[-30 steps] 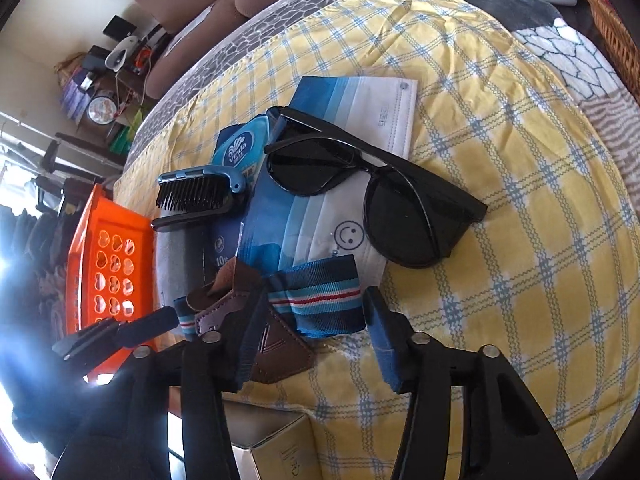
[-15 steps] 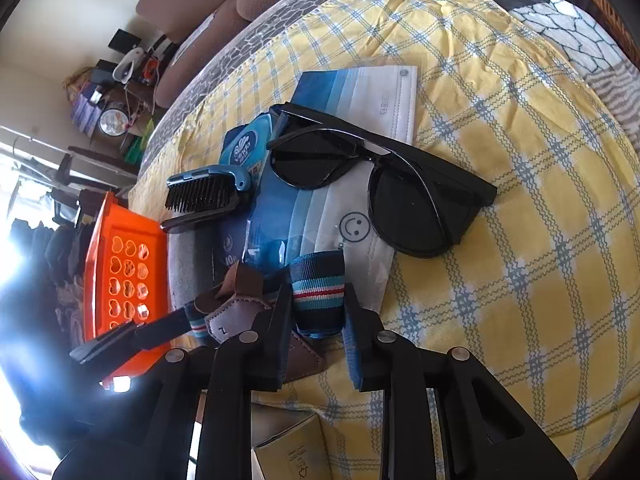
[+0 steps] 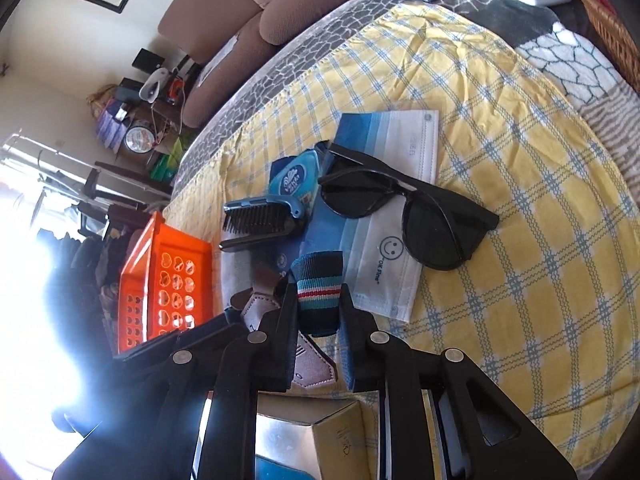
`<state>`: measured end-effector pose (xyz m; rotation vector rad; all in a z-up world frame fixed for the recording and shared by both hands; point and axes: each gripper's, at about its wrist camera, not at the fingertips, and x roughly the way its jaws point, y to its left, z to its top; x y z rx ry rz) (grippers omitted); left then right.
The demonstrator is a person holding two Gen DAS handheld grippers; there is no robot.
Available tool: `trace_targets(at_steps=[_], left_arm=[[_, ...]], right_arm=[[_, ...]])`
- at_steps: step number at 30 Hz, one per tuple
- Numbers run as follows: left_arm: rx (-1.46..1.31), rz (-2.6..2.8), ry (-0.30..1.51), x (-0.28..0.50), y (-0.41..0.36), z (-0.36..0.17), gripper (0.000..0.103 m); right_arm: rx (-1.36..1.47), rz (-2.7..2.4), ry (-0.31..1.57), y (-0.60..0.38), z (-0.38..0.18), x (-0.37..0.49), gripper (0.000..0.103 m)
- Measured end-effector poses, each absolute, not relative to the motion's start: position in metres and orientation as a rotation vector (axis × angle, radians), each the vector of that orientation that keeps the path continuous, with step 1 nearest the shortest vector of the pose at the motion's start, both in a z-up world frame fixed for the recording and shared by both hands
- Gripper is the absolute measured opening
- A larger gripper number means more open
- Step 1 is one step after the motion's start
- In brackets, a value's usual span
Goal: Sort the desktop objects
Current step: 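Lift the strap and lower it into the orange basket with the right gripper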
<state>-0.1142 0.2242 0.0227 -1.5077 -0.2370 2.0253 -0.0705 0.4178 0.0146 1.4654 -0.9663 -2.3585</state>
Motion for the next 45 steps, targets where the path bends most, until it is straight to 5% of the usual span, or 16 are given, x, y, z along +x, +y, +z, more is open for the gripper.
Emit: trace_targets(at_steps=[23,34,45], left_arm=[[-1.314,2.209,-0.448,-0.106,0.058,0.133,0.030],[-1.391,2.289,-0.531,-0.130,-0.059,0.099,0.030],[-1.469,2.263,-0.542,-0.173,-0.081,0.048,0.030]], right_arm=[[1.325,-2.412,-0.716,0.281,0.134,-0.093,0.018],[1.383,-2.294,-0.598,0.153,0.103,-0.142,0.018],[1.487,-2.315,-0.424,0.104,0.049,-0.178,0.018]])
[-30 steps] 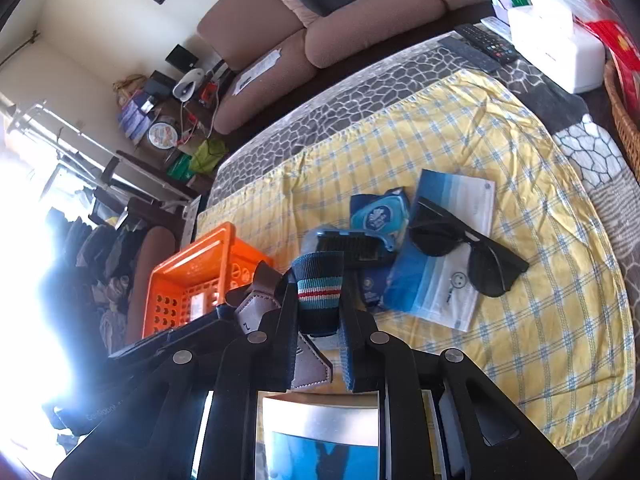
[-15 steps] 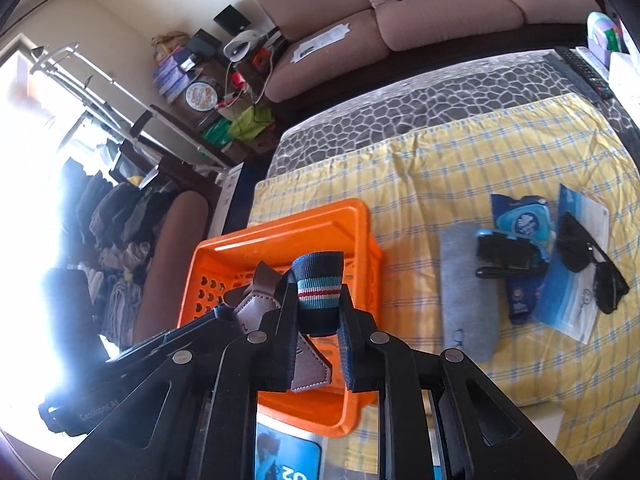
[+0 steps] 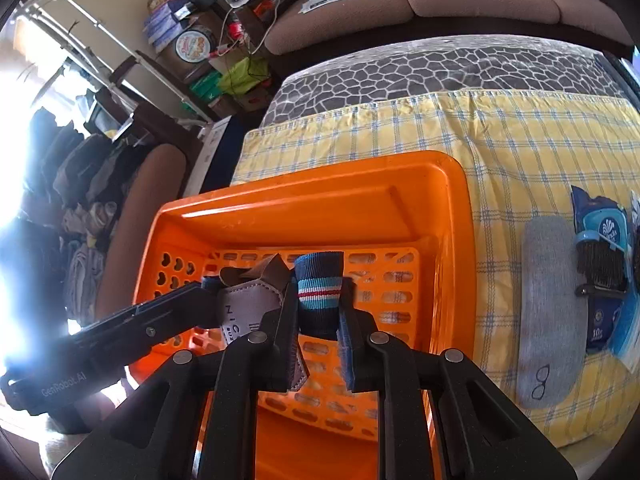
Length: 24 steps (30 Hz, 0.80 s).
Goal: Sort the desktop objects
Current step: 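Lift the strap and lower it into the orange basket with the right gripper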
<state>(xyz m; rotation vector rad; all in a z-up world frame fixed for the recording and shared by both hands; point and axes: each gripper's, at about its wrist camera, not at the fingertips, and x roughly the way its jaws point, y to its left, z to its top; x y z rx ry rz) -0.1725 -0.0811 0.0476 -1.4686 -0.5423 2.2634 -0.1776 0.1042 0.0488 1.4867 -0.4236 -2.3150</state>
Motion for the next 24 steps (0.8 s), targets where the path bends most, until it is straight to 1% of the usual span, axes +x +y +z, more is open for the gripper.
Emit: trace_targets(at_steps=[8,13,15,17,18,19,20,24], left_arm=[[-1.527,2.228,-0.520,-0.196,-0.073,0.018,0.030],[-1.525,2.218,-0.517,-0.199,-0.066,0.015,0.030],[-1.527,2.217,-0.510,-0.200,-0.064,0.016,0.030],[-1.528,2.229,-0.493,-0.200,-0.063,0.021,0.031],[-1.528,2.244,-0.485,-0.199,-0.064,0.024,0.032],[-1.524,2.252,-0.481,-0.199,-0.065,0.028,0.034],[-1.518,2.257,-0.479,-0.198,-0.066,0.031,0.036],[-1.507,2.289,-0.452,-0.192,-0.071,0.046,0.037]], right_arm=[[1.528,-2.379,-0.228,0.091,0.031,-0.197,0.017],[1.542,-2.424,-0.074,0.086,0.033,-0.201,0.018],[1.530,-2.447,-0.043,0.087,0.036,-0.201,0.023],[1.522,-2.461,-0.037,0.090,0.039,-0.202,0.025],[1.528,-2.461,-0.035,0.090,0.042,-0.202,0.034],[1.536,-2.454,-0.032,0.091,0.043,-0.202,0.040],[1.543,-2.455,-0.021,0.091,0.045,-0.201,0.050],[1.522,-2.475,0.027,0.092,0.058,-0.192,0.051]])
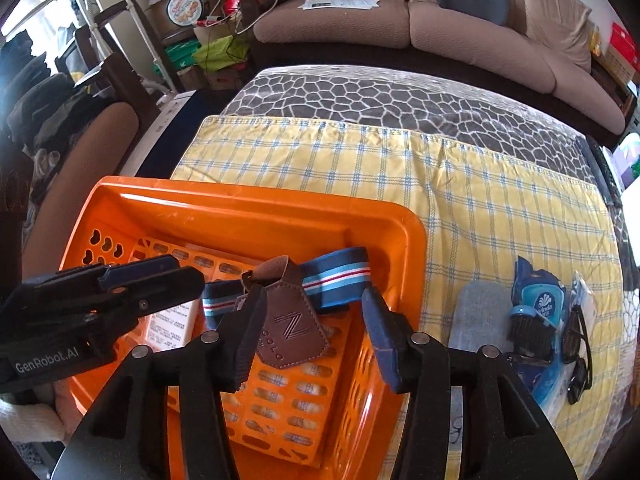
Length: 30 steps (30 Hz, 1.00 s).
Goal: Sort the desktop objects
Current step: 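Lift the strap and lower it into the orange basket with the right gripper, then open the right gripper and withdraw toward the remaining items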
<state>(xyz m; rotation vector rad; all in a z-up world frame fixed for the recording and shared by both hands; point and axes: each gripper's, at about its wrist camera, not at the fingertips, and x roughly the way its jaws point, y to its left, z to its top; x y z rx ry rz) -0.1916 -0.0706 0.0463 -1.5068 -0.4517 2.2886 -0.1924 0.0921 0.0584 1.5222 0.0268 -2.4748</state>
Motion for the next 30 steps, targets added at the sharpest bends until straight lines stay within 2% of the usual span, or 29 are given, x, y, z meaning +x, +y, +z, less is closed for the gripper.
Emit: trace_targets(at_steps=[4,8,9,13,14,15,17,21,27,30], left_arm=[[-1.500,2.316,-0.413,-0.182,-0.076,0.060,0.046],[-1.500,2.361,-0.326,-0.169,-0.082,0.071,0.050],[-1.500,2.372,-0.309,-0.164,-0.083,0.074,0.051],[-1.491,2.392,-0.256,-0.148,-0.088,0.082,0.072],[-1.489,2.400,-0.240,-0.143,-0.089,0.083,0.078],[-1.490,2.413,-0.223,-0.139,-0.091,0.085,0.081],[-1.499,2.425,-0.196,-0.133,-0.094,0.085,0.086],[-1.541,2.433,-0.126,-0.126,-0.096,0.079,0.087],[-1.513,2.415,-0.147,-0.113,-0.088,0.085,0.087],[-1.485,2.394,-0.155,-0.107,-0.072,0.090,0.093]], right_arm=[[1.505,-2.485,-0.015,0.100,0.072,-0.186,0.051],[1.490,-2.493,-0.044,0.106,0.084,-0.177,0.052],[1.487,-2.492,-0.049,0.107,0.086,-0.175,0.056],[1.483,-2.493,-0.037,0.109,0.092,-0.161,0.065],[1.484,-2.493,-0.041,0.110,0.092,-0.158,0.070],[1.487,-2.488,-0.054,0.113,0.093,-0.155,0.077],[1.482,-2.483,-0.086,0.116,0.095,-0.148,0.081],[1.473,-2.483,-0.098,0.119,0.101,-0.136,0.083],[1.451,-2.482,-0.066,0.128,0.111,-0.120,0.083],[1.455,-2.496,-0.069,0.146,0.115,-0.114,0.084]])
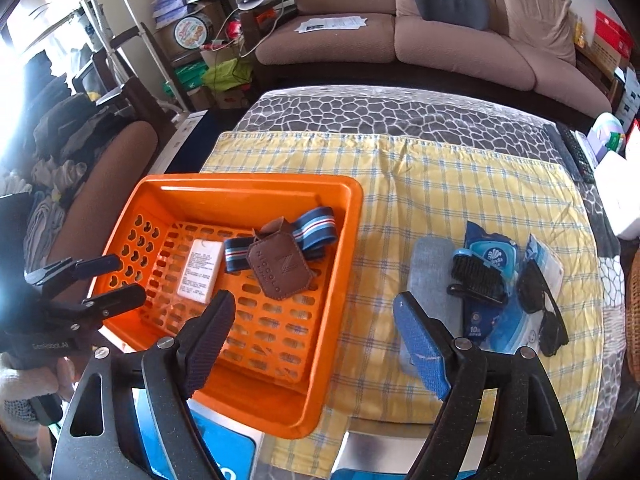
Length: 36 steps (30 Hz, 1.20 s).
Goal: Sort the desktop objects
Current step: 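Open the right gripper and withdraw toward the remaining items, then grasp the black hairbrush with the right gripper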
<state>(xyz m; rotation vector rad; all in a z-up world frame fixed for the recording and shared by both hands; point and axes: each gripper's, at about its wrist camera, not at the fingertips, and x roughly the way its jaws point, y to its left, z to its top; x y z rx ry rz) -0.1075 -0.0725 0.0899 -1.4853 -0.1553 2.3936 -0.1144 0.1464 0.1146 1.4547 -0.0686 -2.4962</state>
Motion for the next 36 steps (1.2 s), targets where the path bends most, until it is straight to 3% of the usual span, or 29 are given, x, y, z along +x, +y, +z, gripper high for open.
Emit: trace_targets(at_steps=[4,22,31,36], left_arm=[[-1.457,2.352,-0.152,-0.103,-0.039,0.094,0.101],[-1.451,2.213,-0.086,-0.130,0.123,0.085,0.101],[-1.448,2.172,0.179,-0.153,0.190,0.065,0.101],[-1.423,2.061,0.481,-0.163,0.231,0.045,0.101]], right_arm=[[1.474,-2.533,-0.095,0.181,0.116,-0.108,0.085],[1.608,-2.585,-0.334,0.320,0.052,-0.085,0.085],[1.598,-2.626,-0.439,0.385,0.045,-0.091,0.085],[1.591,-2.618,-0.459,0.406,0.043,-0.096,0.085]])
